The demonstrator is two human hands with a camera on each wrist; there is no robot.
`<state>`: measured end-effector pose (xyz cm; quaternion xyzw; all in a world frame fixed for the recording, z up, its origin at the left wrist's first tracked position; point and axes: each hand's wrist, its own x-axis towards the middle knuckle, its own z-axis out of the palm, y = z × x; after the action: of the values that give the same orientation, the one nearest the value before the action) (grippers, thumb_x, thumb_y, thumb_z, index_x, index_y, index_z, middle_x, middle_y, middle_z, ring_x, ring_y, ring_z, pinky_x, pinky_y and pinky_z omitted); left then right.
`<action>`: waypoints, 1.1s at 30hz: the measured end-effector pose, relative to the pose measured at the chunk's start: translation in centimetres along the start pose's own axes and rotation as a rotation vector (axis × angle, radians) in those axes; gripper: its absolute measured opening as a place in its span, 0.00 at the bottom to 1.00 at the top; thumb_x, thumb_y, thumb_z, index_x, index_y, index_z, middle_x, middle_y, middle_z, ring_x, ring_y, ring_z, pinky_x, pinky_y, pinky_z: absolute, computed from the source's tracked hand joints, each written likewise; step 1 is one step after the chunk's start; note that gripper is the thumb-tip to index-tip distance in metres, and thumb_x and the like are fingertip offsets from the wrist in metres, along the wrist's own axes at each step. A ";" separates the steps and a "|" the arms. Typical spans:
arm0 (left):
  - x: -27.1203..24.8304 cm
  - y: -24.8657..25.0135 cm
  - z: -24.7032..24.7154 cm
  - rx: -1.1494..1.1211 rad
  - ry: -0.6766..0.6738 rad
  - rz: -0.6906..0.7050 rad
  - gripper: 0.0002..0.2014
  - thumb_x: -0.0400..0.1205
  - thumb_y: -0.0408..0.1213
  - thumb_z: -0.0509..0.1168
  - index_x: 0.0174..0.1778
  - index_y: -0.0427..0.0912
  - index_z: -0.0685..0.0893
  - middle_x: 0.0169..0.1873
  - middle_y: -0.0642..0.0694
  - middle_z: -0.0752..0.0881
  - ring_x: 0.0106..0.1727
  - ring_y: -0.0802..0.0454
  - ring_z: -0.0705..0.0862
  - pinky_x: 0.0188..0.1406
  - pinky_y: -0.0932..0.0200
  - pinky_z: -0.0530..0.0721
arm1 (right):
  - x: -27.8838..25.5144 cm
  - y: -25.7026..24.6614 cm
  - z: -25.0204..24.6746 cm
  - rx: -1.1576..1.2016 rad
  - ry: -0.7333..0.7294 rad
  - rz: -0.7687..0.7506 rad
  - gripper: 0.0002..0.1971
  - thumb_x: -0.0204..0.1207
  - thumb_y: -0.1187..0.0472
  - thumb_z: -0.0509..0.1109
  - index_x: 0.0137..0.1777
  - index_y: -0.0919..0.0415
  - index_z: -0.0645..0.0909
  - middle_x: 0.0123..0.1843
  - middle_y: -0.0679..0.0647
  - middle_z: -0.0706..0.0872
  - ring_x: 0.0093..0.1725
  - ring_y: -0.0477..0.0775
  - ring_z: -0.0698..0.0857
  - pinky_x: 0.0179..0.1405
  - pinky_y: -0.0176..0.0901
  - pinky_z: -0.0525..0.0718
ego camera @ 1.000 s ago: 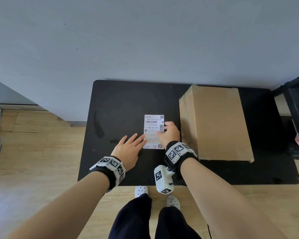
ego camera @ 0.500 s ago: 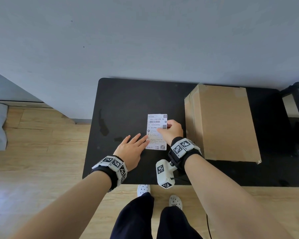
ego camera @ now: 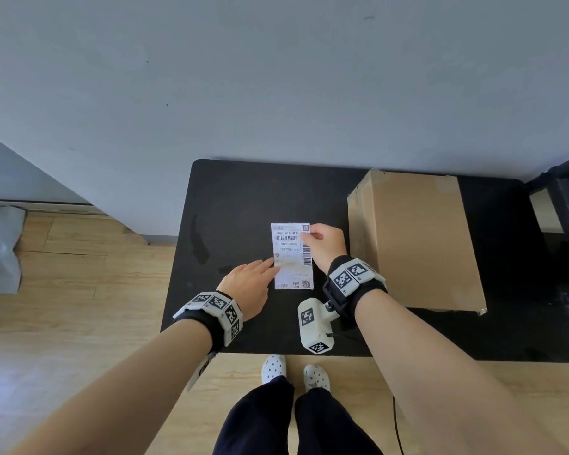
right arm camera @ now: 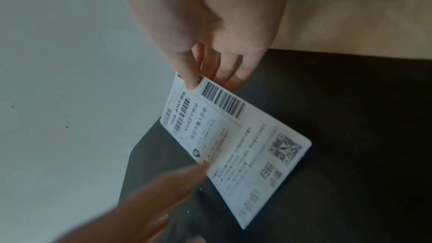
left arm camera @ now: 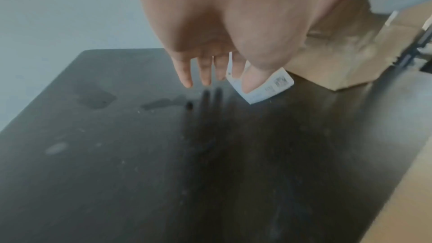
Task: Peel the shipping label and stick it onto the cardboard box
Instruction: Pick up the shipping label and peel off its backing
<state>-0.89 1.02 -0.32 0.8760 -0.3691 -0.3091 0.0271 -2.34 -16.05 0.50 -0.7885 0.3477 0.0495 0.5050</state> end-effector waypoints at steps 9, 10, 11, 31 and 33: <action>-2.3 0.7 -6.9 -0.357 0.289 -0.250 0.30 0.85 0.44 0.60 0.82 0.49 0.57 0.71 0.45 0.79 0.66 0.45 0.83 0.64 0.48 0.82 | -2.9 -3.0 -2.8 -0.063 -0.094 -0.153 0.10 0.82 0.63 0.60 0.53 0.66 0.83 0.51 0.59 0.87 0.51 0.59 0.86 0.50 0.53 0.86; -2.5 1.1 -7.6 -0.376 0.315 -0.247 0.28 0.85 0.45 0.61 0.80 0.49 0.61 0.70 0.46 0.80 0.64 0.46 0.83 0.63 0.50 0.83 | -3.3 -3.4 -3.3 -0.065 -0.101 -0.172 0.10 0.83 0.64 0.60 0.54 0.66 0.82 0.52 0.60 0.88 0.52 0.60 0.87 0.51 0.54 0.86; -2.8 1.5 -8.4 -0.379 0.351 -0.243 0.24 0.84 0.45 0.61 0.77 0.48 0.67 0.66 0.47 0.83 0.62 0.48 0.84 0.59 0.53 0.83 | -3.5 -3.9 -3.6 -0.066 -0.104 -0.186 0.11 0.83 0.64 0.60 0.56 0.65 0.82 0.54 0.61 0.88 0.53 0.60 0.87 0.52 0.54 0.86; -4.7 5.1 -14.0 -0.609 0.645 -0.280 0.08 0.80 0.39 0.66 0.40 0.39 0.87 0.38 0.46 0.87 0.47 0.45 0.87 0.51 0.52 0.84 | -6.0 -9.4 -7.7 0.052 -0.125 -0.407 0.10 0.77 0.65 0.69 0.56 0.66 0.86 0.56 0.59 0.90 0.49 0.51 0.84 0.61 0.44 0.82; -4.6 5.4 -14.2 -0.649 0.645 -0.275 0.09 0.80 0.37 0.66 0.33 0.43 0.84 0.37 0.43 0.89 0.47 0.42 0.88 0.53 0.49 0.86 | -6.3 -9.4 -7.6 0.059 -0.183 -0.427 0.11 0.78 0.66 0.68 0.58 0.67 0.86 0.58 0.60 0.89 0.51 0.49 0.84 0.64 0.48 0.83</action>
<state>1.17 -2.46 15.00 0.9143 -0.1073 -0.1216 0.3711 -3.52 -16.86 14.05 -0.8212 0.1272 0.0029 0.5563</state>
